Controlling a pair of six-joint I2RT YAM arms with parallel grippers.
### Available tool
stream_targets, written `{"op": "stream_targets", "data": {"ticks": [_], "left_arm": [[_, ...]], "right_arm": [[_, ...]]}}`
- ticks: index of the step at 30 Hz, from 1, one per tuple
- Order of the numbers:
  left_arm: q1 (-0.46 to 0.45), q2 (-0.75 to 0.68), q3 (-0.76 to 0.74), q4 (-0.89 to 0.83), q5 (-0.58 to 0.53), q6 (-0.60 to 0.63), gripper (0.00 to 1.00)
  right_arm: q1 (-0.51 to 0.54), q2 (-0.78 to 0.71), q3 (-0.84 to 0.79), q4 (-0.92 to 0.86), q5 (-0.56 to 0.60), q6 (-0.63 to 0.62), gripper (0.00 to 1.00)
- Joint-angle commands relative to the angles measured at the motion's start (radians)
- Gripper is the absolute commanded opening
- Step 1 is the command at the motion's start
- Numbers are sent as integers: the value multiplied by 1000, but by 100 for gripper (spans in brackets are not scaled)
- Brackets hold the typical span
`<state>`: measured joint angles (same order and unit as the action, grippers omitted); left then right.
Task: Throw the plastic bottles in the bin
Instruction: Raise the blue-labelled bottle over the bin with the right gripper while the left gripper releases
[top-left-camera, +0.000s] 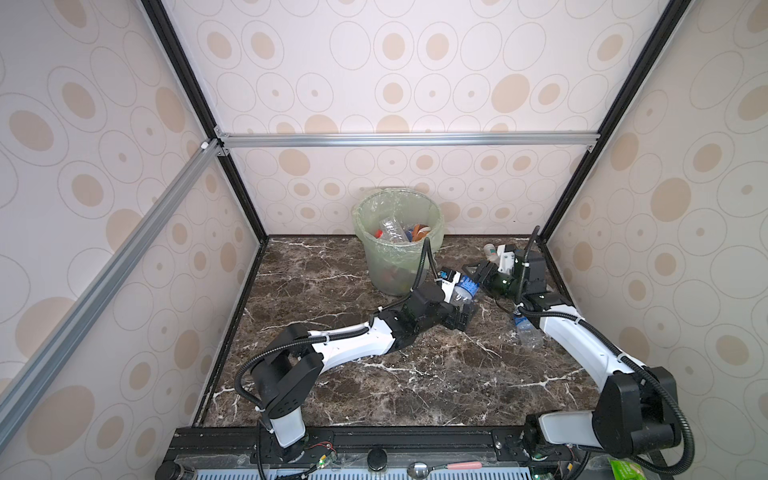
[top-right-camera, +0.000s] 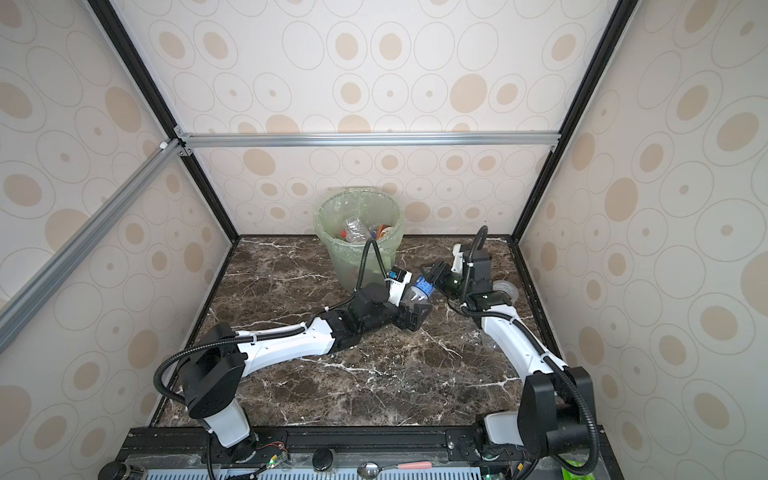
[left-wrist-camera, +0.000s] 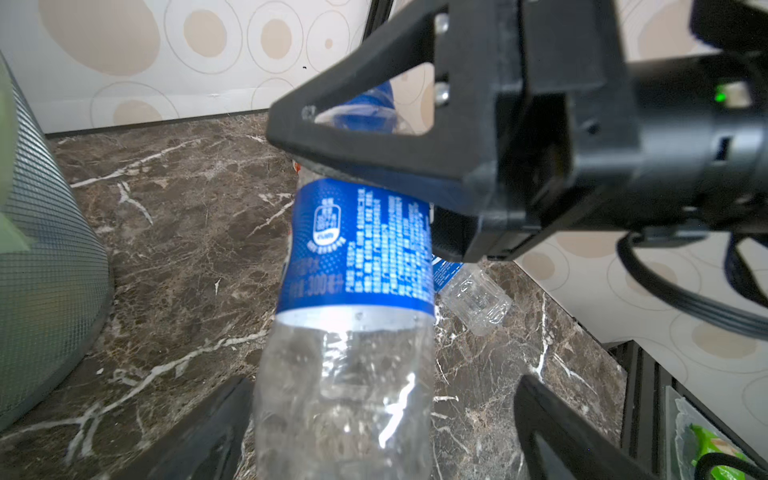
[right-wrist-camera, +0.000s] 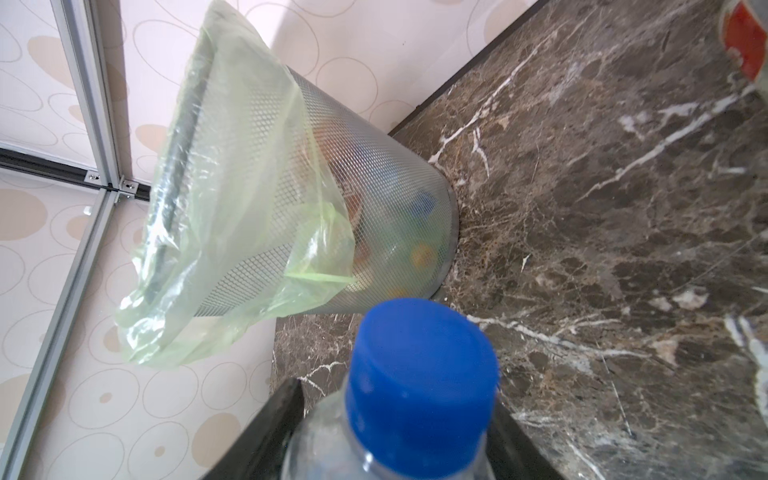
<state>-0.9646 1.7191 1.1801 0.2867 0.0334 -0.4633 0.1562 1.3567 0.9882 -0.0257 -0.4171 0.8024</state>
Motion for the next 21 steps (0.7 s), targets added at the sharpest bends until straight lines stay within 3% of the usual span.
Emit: {"op": "stream_targets", "data": {"ticks": [1, 6, 14, 21], "left_arm": [[9, -71, 0, -40, -35, 10, 99], [74, -185, -27, -69, -33, 6, 99], [263, -371, -65, -132, 11, -25, 99], [430, -538, -111, -152, 38, -23, 99]], "right_arm": [[1, 24, 126, -39, 34, -45, 51], [0, 87, 367, -80, 97, -89, 51], [5, 273, 911, -173, 170, -164, 50], [7, 314, 1098, -101, 296, -207, 51]]}}
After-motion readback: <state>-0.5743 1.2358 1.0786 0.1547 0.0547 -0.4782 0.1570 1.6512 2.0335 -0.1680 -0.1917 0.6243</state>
